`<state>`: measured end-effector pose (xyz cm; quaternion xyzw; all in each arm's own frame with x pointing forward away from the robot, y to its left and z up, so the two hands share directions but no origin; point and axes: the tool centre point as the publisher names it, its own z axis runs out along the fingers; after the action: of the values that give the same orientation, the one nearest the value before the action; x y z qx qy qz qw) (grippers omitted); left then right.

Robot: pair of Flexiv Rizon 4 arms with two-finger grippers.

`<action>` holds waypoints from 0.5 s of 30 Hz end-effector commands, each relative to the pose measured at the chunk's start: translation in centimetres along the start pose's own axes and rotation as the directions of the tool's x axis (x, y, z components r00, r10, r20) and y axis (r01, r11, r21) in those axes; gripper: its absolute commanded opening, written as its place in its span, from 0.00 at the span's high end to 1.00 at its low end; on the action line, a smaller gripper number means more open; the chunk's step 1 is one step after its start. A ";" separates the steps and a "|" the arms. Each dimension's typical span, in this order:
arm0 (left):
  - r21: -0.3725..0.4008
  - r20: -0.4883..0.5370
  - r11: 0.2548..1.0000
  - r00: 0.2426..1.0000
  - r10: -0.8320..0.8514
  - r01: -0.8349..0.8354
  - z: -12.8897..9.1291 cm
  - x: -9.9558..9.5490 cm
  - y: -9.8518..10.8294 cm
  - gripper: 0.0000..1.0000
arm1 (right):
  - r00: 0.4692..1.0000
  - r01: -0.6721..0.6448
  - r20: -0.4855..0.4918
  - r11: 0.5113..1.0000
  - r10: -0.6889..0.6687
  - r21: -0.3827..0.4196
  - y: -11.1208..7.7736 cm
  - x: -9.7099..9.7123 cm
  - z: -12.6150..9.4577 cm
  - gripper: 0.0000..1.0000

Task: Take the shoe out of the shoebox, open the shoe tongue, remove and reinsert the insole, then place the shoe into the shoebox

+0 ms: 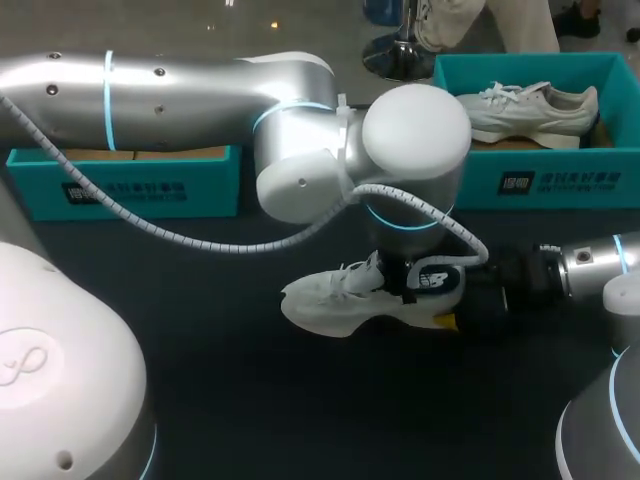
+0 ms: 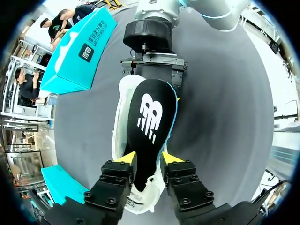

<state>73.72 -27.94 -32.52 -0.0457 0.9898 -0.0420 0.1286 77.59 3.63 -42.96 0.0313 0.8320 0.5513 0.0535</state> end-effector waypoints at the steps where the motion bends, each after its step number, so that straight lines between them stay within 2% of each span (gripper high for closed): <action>1: -0.001 0.009 1.000 1.000 0.002 -0.002 -0.1 0.4 -1.2 0.31 | 1.000 0.000 0.001 1.000 0.000 0.003 -0.1 0.0 0.1 1.00; 5: 0.018 0.037 1.000 0.999 0.015 -0.016 -1.0 1.0 -1.8 0.24 | 1.000 0.000 0.001 1.000 0.000 0.003 -0.1 0.0 0.1 1.00; 9: 0.020 0.070 0.999 0.997 0.026 -0.027 -1.4 1.7 -2.0 0.24 | 1.000 0.000 0.001 1.000 0.000 0.003 -0.1 0.0 0.1 1.00; 15: 0.011 0.104 1.000 0.995 0.011 -0.013 -0.8 2.2 -2.1 0.25 | 1.000 0.000 0.001 1.000 0.000 0.003 -0.1 0.0 0.1 1.00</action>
<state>71.86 -29.84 -31.73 -0.0390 0.9830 -0.0479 0.1729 77.60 3.63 -42.96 0.0314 0.8320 0.5514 0.0535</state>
